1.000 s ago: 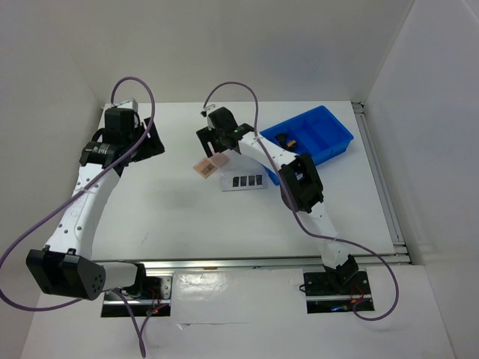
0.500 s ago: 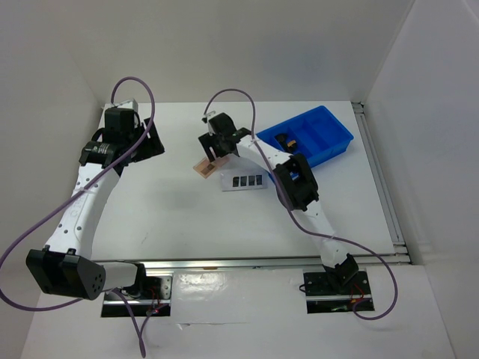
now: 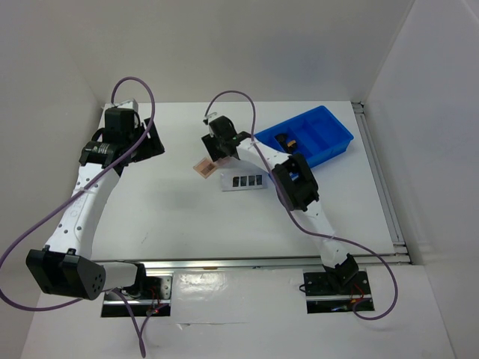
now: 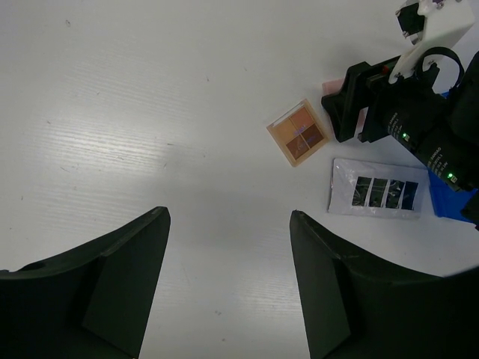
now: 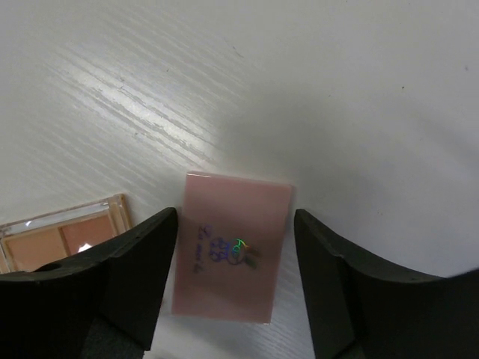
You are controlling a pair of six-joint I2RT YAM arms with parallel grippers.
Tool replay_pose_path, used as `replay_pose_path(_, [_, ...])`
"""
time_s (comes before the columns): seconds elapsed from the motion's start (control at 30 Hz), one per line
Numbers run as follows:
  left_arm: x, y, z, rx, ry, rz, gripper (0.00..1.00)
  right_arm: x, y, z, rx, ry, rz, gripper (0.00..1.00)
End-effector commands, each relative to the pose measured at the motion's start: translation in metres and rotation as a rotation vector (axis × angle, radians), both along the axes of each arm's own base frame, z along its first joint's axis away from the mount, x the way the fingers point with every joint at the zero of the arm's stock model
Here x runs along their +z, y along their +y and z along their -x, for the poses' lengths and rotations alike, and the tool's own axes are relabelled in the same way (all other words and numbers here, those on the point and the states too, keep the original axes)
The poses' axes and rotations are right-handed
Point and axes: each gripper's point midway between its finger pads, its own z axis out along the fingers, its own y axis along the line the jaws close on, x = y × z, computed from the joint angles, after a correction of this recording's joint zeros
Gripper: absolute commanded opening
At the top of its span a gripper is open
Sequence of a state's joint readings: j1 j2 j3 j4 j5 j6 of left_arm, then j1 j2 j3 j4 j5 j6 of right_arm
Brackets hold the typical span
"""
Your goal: Organize the makeup
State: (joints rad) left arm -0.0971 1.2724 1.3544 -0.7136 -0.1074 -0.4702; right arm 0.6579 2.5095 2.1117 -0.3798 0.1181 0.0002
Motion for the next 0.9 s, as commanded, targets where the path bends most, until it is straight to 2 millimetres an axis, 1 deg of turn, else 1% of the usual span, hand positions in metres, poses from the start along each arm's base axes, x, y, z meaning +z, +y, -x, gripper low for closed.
replay_pose_path(0.0, [0.009, 0.000, -0.004, -0.015, -0.030, -0.015, 0.79, -0.021, -0.018, 0.009, -0.010, 0.007, 0.115, 0.68])
replay_pose_path(0.07, [0.009, 0.000, -0.003, -0.015, -0.030, -0.015, 0.79, -0.025, -0.018, 0.012, -0.001, 0.019, 0.113, 0.58])
replay_pose_path(0.1, [0.005, 0.000, -0.003, -0.015, -0.021, -0.016, 0.79, -0.018, -0.017, 0.011, -0.001, 0.011, 0.107, 0.51])
replay_pose_path(0.13, [0.005, 0.000, -0.003, -0.015, -0.021, -0.016, 0.79, -0.009, -0.013, 0.010, 0.007, -0.001, 0.085, 0.47])
replay_pose_path(0.17, [0.005, 0.000, -0.002, -0.021, -0.021, -0.023, 0.79, -0.010, -0.010, 0.012, 0.019, 0.006, 0.075, 0.44])
replay_pose_path(0.2, [0.008, 0.000, -0.003, -0.021, -0.030, -0.022, 0.79, -0.003, -0.008, 0.012, 0.026, 0.001, 0.061, 0.41])
replay_pose_path(0.23, [0.009, 0.002, -0.004, -0.012, -0.031, -0.029, 0.79, 0.009, -0.001, 0.008, 0.044, -0.018, 0.040, 0.38])
replay_pose_path(0.3, [0.012, 0.002, -0.005, -0.012, -0.040, -0.028, 0.79, 0.027, 0.005, 0.003, 0.050, -0.044, 0.012, 0.38])
replay_pose_path(0.33, [0.015, 0.002, -0.003, -0.012, -0.049, -0.027, 0.79, 0.043, 0.007, -0.001, 0.056, -0.067, 0.003, 0.38])
replay_pose_path(0.4, [0.015, 0.002, -0.003, -0.012, -0.049, -0.027, 0.79, 0.066, 0.009, -0.003, 0.055, -0.100, -0.021, 0.38])
replay_pose_path(0.43, [0.012, 0.002, -0.002, -0.012, -0.040, -0.028, 0.79, 0.076, 0.009, -0.004, 0.055, -0.112, -0.031, 0.38])
replay_pose_path(0.47, [0.012, 0.002, -0.002, -0.012, -0.040, -0.028, 0.79, 0.094, 0.009, -0.004, 0.054, -0.136, -0.048, 0.38])
replay_pose_path(0.5, [0.012, 0.002, -0.002, -0.012, -0.040, -0.028, 0.79, 0.103, 0.004, -0.007, 0.044, -0.148, -0.057, 0.38])
replay_pose_path(0.57, [0.012, 0.002, -0.002, -0.012, -0.040, -0.028, 0.79, 0.125, 0.005, -0.008, 0.043, -0.182, -0.081, 0.38])
replay_pose_path(0.63, [0.015, 0.002, -0.001, -0.012, -0.049, -0.027, 0.79, 0.154, -0.007, -0.012, 0.024, -0.222, -0.108, 0.38])
replay_pose_path(0.67, [0.015, 0.002, -0.001, -0.012, -0.049, -0.027, 0.79, 0.167, -0.009, -0.009, 0.024, -0.237, -0.119, 0.38])
replay_pose_path(0.73, [0.015, 0.002, -0.001, -0.012, -0.049, -0.027, 0.79, 0.183, -0.027, -0.016, -0.012, -0.268, -0.129, 0.38])
replay_pose_path(0.77, [0.015, 0.002, -0.001, -0.012, -0.049, -0.027, 0.79, 0.194, -0.044, -0.021, -0.040, -0.293, -0.141, 0.38])
replay_pose_path(0.83, [0.015, 0.002, -0.001, -0.012, -0.049, -0.027, 0.79, 0.203, -0.067, -0.030, -0.084, -0.316, -0.143, 0.38])
replay_pose_path(0.87, [0.015, 0.004, -0.001, -0.005, -0.049, -0.033, 0.79, 0.206, -0.089, -0.038, -0.122, -0.322, -0.139, 0.38])
